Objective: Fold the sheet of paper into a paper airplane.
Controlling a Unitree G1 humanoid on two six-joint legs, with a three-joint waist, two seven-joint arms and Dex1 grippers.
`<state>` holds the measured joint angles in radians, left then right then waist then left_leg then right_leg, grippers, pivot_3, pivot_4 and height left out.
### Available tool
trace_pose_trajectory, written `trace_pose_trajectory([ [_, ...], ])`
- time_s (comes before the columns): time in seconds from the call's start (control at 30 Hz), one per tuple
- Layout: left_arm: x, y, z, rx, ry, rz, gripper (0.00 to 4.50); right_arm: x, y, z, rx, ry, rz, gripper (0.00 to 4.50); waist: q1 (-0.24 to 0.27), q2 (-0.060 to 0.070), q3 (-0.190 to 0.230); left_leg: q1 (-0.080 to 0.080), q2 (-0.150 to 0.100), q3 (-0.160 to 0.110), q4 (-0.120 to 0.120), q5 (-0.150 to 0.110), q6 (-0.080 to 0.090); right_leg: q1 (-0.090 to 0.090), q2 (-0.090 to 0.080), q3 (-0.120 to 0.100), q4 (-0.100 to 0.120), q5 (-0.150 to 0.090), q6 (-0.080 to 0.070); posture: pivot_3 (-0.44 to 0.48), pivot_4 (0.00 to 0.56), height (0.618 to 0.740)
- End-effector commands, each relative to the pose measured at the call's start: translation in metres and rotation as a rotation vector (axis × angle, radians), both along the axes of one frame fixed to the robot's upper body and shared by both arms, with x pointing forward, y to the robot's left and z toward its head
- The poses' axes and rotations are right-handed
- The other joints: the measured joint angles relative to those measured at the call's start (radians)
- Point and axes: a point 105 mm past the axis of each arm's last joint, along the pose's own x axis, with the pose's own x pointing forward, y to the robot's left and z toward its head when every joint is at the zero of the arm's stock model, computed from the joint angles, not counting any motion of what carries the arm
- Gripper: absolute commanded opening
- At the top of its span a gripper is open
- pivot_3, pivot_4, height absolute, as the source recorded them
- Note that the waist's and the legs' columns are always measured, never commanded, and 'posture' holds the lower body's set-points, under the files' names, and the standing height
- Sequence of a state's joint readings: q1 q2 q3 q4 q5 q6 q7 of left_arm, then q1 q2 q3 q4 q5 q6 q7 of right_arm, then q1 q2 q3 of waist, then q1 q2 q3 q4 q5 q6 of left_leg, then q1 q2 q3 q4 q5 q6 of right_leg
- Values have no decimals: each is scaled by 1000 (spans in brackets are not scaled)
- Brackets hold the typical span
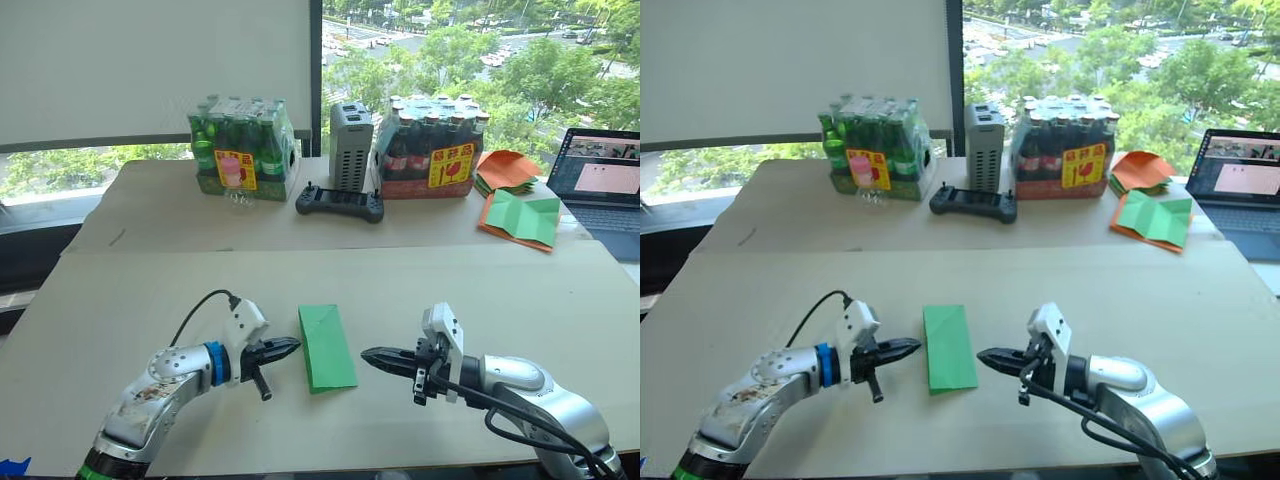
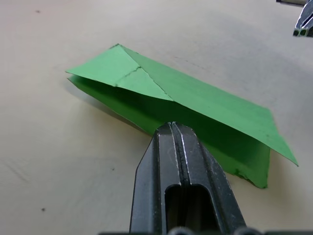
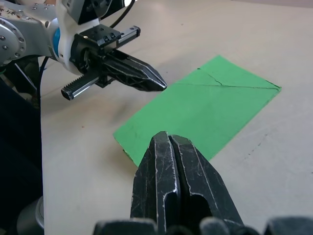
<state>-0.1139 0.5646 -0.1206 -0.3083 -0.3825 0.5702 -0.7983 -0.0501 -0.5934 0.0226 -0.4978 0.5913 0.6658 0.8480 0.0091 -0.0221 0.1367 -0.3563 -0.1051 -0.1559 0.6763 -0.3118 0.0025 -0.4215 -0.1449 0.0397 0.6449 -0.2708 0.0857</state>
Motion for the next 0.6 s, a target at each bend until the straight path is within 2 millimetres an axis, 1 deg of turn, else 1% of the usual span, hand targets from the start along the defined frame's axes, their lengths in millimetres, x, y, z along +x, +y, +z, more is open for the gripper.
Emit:
trace_pose_trajectory([
  [0.03,6,-3,1,6,-38,-25,0,0,1,13,17,-60,0,19,1,0,0,0,0,0,0,0,0,0,0,0,0,0,0,0,150,735],
  [0.2,20,-26,15,-41,-93,-90,0,1,0,14,16,-70,-31,19,10,0,0,-2,-1,0,3,0,0,0,0,-1,0,1,1,0,150,735],
  [0.23,22,-33,21,-61,-104,-112,0,1,-1,14,15,-72,-33,19,8,0,0,-2,-1,0,4,0,0,0,0,-1,0,1,1,0,150,735],
  [0.33,24,-46,33,-102,-114,-160,0,3,-1,17,15,-84,-37,19,4,0,0,-2,-1,0,4,0,0,0,-1,0,0,2,2,0,150,735],
  [0.4,28,-56,30,-100,-110,-198,0,7,0,30,46,-114,-35,19,2,0,0,-2,-1,0,4,0,0,0,-1,0,0,2,2,0,150,735],
  [0.47,31,-63,24,-85,-111,-214,0,9,4,41,72,-136,-26,19,-2,0,0,-2,-1,1,4,0,0,0,-1,0,0,2,2,0,150,735],
  [0.6,32,-76,21,-113,-99,-245,0,10,23,65,114,-181,36,19,-5,-1,0,-2,0,1,4,0,0,-1,0,0,1,2,1,0,150,735],
])
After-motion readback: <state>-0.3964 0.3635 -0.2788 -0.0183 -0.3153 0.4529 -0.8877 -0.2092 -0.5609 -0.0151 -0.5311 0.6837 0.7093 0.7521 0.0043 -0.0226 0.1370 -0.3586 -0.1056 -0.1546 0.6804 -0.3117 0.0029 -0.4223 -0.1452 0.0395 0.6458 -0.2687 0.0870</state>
